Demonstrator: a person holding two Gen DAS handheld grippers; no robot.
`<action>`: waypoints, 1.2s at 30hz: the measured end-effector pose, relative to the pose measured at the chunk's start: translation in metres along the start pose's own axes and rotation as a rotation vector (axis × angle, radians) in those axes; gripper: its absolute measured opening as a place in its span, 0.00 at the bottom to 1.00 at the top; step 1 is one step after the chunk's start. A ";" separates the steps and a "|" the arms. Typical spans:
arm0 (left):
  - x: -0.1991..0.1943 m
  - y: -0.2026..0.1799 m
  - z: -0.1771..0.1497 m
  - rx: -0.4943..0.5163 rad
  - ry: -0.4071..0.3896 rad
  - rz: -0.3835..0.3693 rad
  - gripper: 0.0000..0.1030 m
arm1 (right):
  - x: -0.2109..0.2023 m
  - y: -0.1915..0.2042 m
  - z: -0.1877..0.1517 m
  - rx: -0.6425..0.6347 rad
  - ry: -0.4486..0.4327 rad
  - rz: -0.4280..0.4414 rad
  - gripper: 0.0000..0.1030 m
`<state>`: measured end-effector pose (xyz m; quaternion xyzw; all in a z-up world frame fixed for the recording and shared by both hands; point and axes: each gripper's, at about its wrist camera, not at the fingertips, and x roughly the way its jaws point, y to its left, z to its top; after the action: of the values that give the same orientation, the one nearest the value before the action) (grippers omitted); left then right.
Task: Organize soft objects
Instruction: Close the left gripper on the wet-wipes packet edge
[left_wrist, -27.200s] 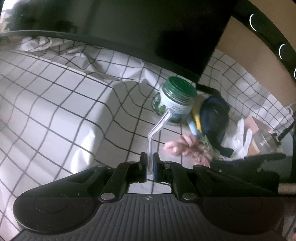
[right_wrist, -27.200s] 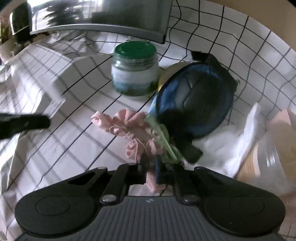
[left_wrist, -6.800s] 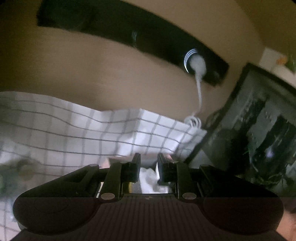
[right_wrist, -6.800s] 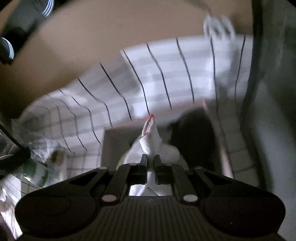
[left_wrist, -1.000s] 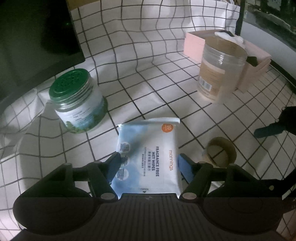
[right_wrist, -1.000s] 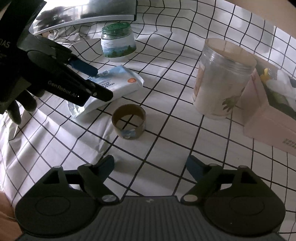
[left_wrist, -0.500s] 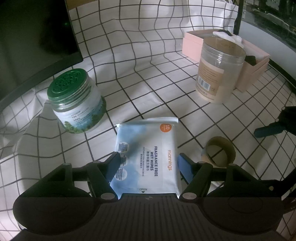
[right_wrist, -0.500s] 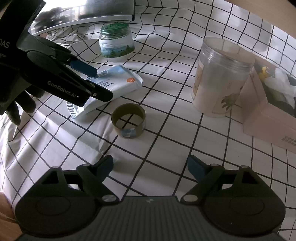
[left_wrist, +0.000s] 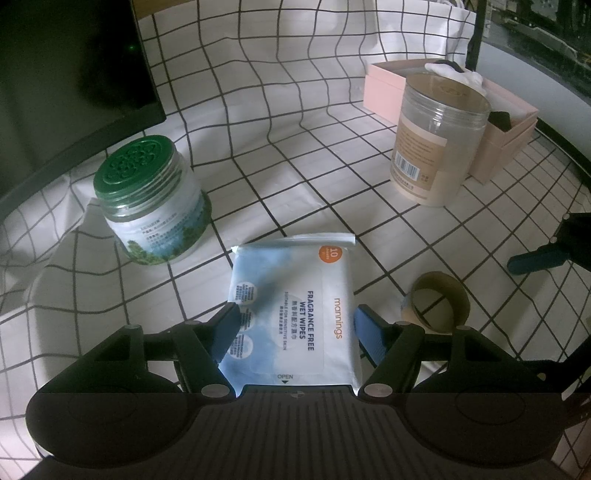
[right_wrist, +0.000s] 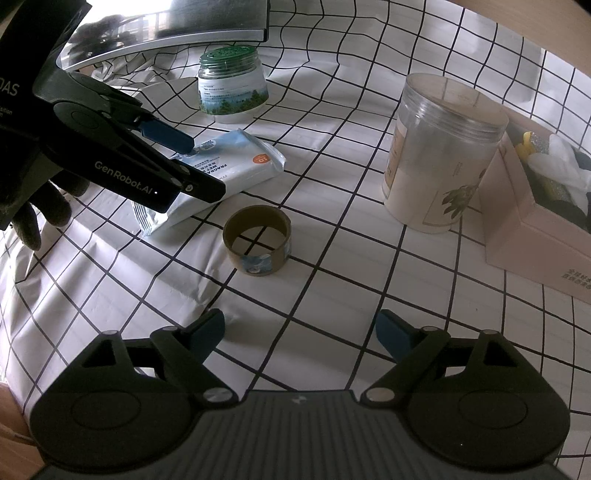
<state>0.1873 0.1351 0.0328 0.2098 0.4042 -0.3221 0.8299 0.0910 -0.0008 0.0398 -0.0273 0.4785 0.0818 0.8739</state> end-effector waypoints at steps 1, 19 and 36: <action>0.000 0.000 0.000 0.000 0.000 0.001 0.72 | 0.000 0.000 0.000 0.000 0.000 0.000 0.87; 0.001 -0.003 0.000 -0.002 0.000 0.005 0.74 | 0.001 0.001 0.000 -0.001 -0.001 0.000 0.90; 0.003 -0.005 0.001 -0.016 -0.008 -0.042 0.83 | 0.001 0.002 0.000 0.000 -0.002 -0.001 0.93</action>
<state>0.1851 0.1301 0.0306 0.1936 0.4078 -0.3370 0.8262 0.0909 0.0012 0.0386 -0.0275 0.4777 0.0811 0.8743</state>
